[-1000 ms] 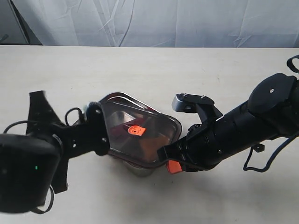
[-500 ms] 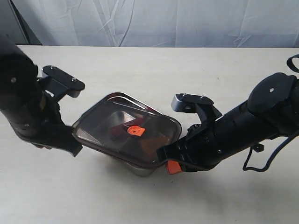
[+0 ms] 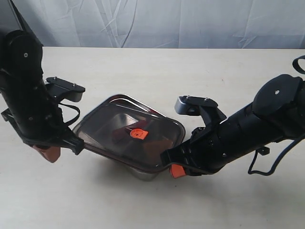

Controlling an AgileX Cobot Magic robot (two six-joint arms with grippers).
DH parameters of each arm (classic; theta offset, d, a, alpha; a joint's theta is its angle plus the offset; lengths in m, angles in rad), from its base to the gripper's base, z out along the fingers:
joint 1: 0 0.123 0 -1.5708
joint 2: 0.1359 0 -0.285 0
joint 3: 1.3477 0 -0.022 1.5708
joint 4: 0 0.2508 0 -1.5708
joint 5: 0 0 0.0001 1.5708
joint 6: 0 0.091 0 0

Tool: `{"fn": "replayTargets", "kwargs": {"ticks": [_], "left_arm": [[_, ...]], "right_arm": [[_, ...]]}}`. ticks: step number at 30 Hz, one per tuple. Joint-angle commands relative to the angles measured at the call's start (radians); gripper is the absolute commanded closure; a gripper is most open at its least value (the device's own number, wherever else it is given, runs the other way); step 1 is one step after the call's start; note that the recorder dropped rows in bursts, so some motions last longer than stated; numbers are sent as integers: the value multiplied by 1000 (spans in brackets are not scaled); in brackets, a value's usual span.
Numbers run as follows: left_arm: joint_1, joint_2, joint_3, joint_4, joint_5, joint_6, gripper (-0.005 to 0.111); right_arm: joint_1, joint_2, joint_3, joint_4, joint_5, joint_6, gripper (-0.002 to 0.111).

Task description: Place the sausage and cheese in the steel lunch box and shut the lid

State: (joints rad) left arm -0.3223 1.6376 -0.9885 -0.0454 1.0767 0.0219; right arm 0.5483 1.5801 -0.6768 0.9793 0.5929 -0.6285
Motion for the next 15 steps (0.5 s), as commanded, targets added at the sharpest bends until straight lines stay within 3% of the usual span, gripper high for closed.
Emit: {"fn": "replayTargets", "kwargs": {"ticks": [1, 15], "left_arm": [[3, 44, -39, -5, -4, 5, 107], [3, 143, -148, -1, -4, 15, 107]], "right_arm": [[0, 1, -6, -7, 0, -5, 109], [0, 1, -6, -9, 2, -5, 109]]}}
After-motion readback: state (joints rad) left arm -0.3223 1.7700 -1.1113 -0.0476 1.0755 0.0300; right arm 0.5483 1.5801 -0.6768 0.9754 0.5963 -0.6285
